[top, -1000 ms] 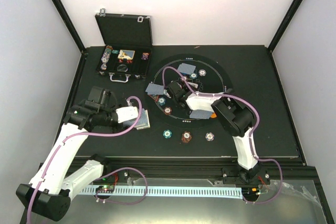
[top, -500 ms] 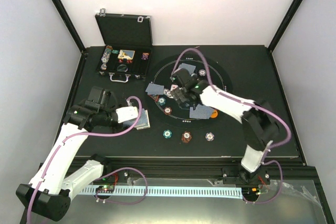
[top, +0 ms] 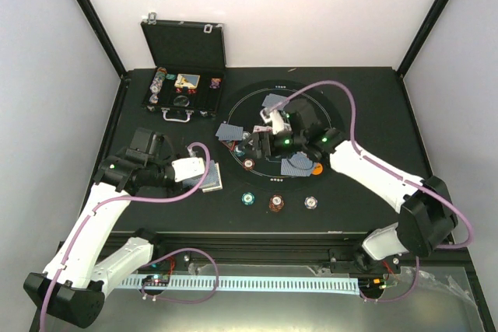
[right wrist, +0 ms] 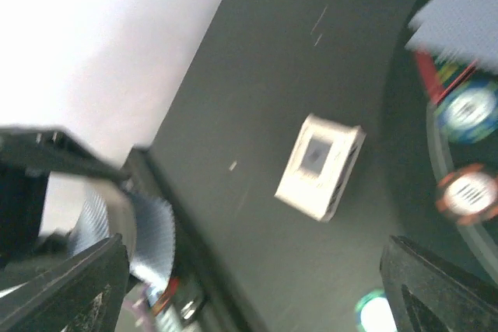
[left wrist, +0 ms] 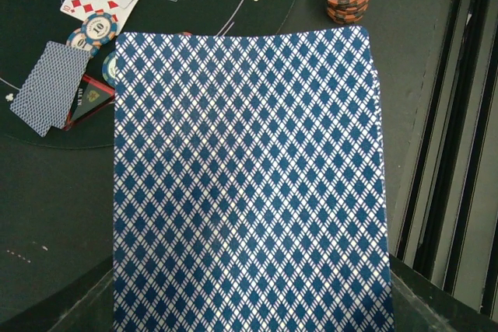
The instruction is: Distribute texas hold em gaming equipment
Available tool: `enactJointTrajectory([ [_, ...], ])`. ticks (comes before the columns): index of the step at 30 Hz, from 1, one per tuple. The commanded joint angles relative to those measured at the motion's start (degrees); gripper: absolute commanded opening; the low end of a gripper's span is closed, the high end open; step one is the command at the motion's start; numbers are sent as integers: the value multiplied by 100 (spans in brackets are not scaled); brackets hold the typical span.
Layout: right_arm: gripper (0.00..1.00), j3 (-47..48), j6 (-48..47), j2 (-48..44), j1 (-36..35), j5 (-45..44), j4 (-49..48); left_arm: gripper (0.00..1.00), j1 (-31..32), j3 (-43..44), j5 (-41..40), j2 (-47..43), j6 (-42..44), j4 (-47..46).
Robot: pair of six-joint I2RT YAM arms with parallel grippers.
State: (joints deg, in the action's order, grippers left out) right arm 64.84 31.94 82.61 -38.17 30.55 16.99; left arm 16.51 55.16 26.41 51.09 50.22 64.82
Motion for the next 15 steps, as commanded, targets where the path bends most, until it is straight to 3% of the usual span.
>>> enactJointTrajectory([
  [1, 89, -279, 1070, -9, -359, 1146, -493, 2, -25, 62, 226, -68, -51, -202],
  [15, 92, -149, 1636, 628, -1093, 1340, -1059, 2, -25, 66, 237, -77, -38, -214],
])
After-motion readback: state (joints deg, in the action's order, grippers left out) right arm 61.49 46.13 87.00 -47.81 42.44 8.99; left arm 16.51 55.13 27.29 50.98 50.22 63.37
